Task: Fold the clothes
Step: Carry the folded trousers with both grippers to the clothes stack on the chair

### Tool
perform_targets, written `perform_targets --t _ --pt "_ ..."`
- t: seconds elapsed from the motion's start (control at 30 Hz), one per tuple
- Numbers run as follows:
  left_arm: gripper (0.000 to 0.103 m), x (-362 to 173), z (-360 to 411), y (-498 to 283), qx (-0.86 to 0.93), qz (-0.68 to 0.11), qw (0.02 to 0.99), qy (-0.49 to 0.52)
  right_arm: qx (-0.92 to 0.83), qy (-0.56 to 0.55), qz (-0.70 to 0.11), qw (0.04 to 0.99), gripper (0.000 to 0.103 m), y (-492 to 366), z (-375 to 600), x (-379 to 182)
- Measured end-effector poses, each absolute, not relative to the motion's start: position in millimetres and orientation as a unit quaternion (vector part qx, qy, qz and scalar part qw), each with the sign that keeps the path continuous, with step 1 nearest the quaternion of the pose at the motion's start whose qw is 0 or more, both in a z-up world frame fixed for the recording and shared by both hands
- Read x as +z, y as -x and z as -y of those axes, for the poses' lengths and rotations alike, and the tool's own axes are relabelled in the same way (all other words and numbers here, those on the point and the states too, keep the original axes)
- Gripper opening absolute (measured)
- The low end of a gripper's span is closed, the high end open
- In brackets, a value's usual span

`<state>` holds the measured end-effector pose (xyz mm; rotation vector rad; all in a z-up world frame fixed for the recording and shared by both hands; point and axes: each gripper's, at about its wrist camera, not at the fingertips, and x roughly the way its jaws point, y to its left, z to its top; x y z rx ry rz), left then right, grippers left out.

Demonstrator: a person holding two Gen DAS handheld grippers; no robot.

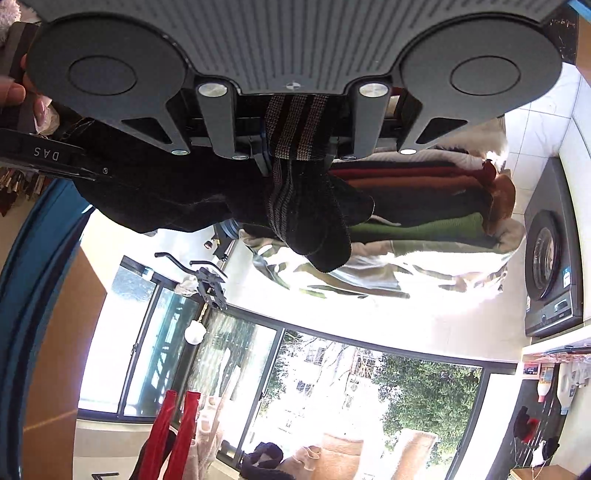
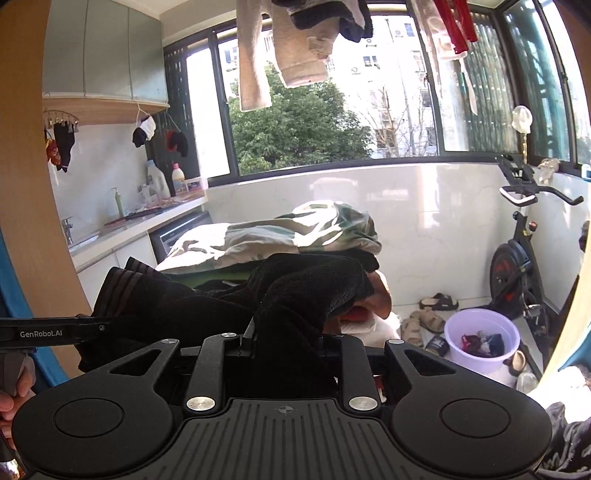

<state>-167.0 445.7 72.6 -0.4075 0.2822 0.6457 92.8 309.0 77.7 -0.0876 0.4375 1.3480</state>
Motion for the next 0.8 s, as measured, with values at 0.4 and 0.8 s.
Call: perform_targets --t 0.4,0.8 --pt "0.024 138 -629 122 0.401 -0.092 0.898 0.153 0.693 0.015 -0.136 0.708 0.020 -188 -543 149" --pt "0.028 51 -763 52 0.415 -0.198 0.864 0.206 0.653 0.114 -0.228 0.713 0.030 -271 -729 71"
